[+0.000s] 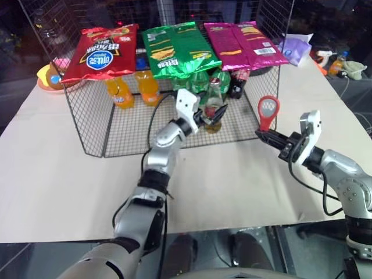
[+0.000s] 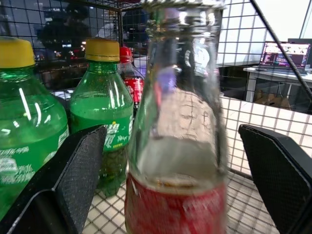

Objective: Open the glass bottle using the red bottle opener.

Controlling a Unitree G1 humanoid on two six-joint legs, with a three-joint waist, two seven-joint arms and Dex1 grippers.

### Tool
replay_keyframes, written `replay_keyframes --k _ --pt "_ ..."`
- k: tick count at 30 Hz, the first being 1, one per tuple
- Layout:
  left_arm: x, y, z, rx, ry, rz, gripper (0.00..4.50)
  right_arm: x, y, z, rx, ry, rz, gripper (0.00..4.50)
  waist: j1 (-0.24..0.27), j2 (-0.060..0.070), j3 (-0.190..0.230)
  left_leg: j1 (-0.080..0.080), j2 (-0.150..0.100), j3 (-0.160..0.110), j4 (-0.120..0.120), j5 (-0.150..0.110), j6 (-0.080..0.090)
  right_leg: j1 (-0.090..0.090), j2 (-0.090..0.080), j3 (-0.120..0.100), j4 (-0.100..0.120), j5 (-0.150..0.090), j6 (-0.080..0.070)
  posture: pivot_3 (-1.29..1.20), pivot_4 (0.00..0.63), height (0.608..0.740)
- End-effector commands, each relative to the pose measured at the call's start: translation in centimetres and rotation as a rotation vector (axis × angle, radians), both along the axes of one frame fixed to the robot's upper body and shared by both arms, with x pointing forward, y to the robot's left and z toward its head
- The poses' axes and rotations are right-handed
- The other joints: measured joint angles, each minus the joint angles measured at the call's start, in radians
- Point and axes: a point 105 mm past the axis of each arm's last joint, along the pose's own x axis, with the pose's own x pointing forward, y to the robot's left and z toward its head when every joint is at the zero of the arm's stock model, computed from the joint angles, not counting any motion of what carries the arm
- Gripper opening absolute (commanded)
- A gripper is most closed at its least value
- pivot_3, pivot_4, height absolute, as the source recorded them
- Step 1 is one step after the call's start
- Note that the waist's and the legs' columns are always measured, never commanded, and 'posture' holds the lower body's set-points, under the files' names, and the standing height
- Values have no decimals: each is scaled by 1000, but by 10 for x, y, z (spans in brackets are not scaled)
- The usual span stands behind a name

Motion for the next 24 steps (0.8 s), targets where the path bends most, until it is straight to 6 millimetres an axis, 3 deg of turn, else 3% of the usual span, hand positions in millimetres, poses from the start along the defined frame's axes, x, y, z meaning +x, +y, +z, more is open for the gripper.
replay_keyframes --k 1,7,13,19,24 --pt "4 -5 14 -1 -54 -20 4476 -5 2 13 -4 -68 7 0 0 0 0 0 0 0 0 0 0 0 0 0 0 0 0 0 150 740" --pt "8 -5 13 27 -66 -29 4476 -7 2 12 -13 -66 -1 0 0 0 0 0 0 0 0 0 0 0 0 0 0 0 0 0 150 740" --pt "7 -1 7 21 -44 -35 2522 -7 3 13 -18 -69 -5 0 -1 0 0 0 0 0 0 0 0 0 0 0 0 0 0 0 150 740" --pt "6 2 6 32 -42 -33 2531 -5 5 16 -31 -82 0 0 -2 0 0 0 0 0 0 0 0 0 0 0 1 0 0 0 150 740" --pt "-7 10 13 21 -63 -53 2531 -6 5 19 -43 -114 -9 0 -6 0 0 0 1 0 0 0 0 -1 0 1 1 0 0 0 150 740"
